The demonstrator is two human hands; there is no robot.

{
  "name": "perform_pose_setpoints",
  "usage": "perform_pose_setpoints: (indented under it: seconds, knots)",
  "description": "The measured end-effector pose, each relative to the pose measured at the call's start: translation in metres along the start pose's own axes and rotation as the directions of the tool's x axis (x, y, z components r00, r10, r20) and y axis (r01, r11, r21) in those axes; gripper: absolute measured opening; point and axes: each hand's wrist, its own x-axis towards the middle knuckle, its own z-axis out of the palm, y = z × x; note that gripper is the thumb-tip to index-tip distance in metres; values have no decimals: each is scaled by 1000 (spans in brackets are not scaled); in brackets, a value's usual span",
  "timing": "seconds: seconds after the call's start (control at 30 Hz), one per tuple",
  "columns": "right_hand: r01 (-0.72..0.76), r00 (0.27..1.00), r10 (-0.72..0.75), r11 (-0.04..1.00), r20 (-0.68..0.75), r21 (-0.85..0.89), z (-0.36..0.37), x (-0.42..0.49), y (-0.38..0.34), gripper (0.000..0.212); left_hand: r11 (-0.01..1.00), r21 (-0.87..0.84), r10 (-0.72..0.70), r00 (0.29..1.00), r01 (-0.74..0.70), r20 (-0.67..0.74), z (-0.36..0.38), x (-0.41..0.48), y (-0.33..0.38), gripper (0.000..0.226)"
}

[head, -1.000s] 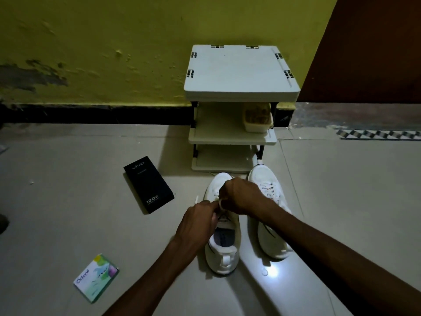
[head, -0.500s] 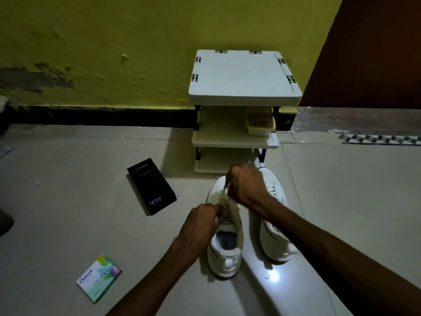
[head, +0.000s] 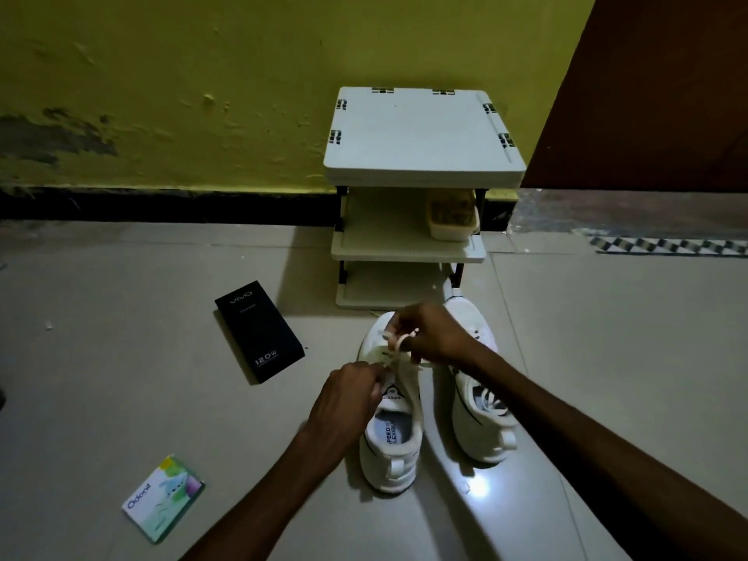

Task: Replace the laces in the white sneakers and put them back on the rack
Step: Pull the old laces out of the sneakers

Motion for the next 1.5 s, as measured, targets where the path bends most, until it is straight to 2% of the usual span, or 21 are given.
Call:
perform_pose_setpoints:
  seconds: [0.07, 0.1, 0.17, 0.3, 0.37, 0.43, 0.5, 0.6, 0.67, 0.73, 0.8, 0.9, 1.07, 1.17, 1.23, 1.3, 1.4, 1.47, 1.5]
  knots:
    - [81, 993, -46, 928, 105, -364, 13, 1, 1, 25, 1000, 0, 4, 1000, -4, 1, 0, 1, 0, 22]
    - [86, 992, -30, 873, 124, -481, 18, 1, -1, 31, 1000, 6, 2, 1000, -2, 0, 0, 1, -1, 23]
    - [87, 994, -27, 803, 109, -590, 26, -2, -5, 34, 1000, 7, -17, 1000, 17, 4, 1, 2, -1, 22]
    - [95, 994, -99, 695, 36, -712, 32, -5, -12, 26, 999, -14, -36, 999, 37, 30, 2, 2, 0, 21]
    - [122, 990, -130, 640, 50, -759, 33, -6, -15, 24, 999, -26, -31, 999, 32, 33, 1, 1, 0, 19]
    - [163, 983, -167, 593, 78, -789, 31, -7, -17, 26, 999, -25, -26, 999, 26, 32, 0, 0, 0, 16]
    - [153, 978, -205, 592, 37, -791, 23, -5, -19, 30, 999, -27, -18, 999, 19, 33, -2, 0, -1, 14]
    - [32, 969, -205, 662, -140, -748, -3, 4, -18, 25, 999, -53, -6, 1000, 7, 12, -1, -1, -4, 16]
    - [-22, 968, -155, 728, -195, -685, -18, 7, -17, 19, 998, -57, 2, 1000, -2, 8, 0, -2, -4, 16]
    - [-3, 990, -78, 813, -115, -582, -21, 6, -18, 16, 999, -50, 14, 1000, -14, -3, 1, -3, -3, 15]
    - [46, 999, -26, 834, 45, -550, -12, -1, -18, 23, 999, -49, 19, 1000, -20, -15, 2, -3, -2, 17]
    - [115, 991, -44, 761, 126, -638, 12, -7, -15, 34, 999, -52, 3, 1000, -3, -15, 2, -2, -2, 19]
    - [100, 994, -104, 705, 37, -703, 31, -8, -18, 27, 998, -68, -4, 1000, 5, 23, 2, -2, -7, 19]
    - [119, 993, -100, 676, 69, -727, 31, -7, -15, 29, 998, -68, -15, 999, 17, 32, 1, 0, -6, 19]
    - [163, 986, -126, 605, 108, -779, 31, -6, -12, 33, 999, -47, -10, 999, 12, 47, 1, 2, -3, 19]
    - [215, 973, -179, 491, 144, -844, 33, -5, -9, 35, 999, -40, -2, 998, 5, 68, 0, 3, -2, 17]
    - [215, 962, -238, 376, 130, -901, 28, -3, -6, 38, 1000, -29, 11, 997, -9, 71, 0, 2, -3, 16]
    - [135, 970, -240, 414, 35, -900, 18, 0, -3, 40, 1000, -24, 2, 998, -1, 61, -1, 0, -4, 17]
    - [67, 971, -233, 478, -53, -876, 10, 2, -3, 39, 999, -30, -10, 998, 12, 60, -1, 0, -4, 18]
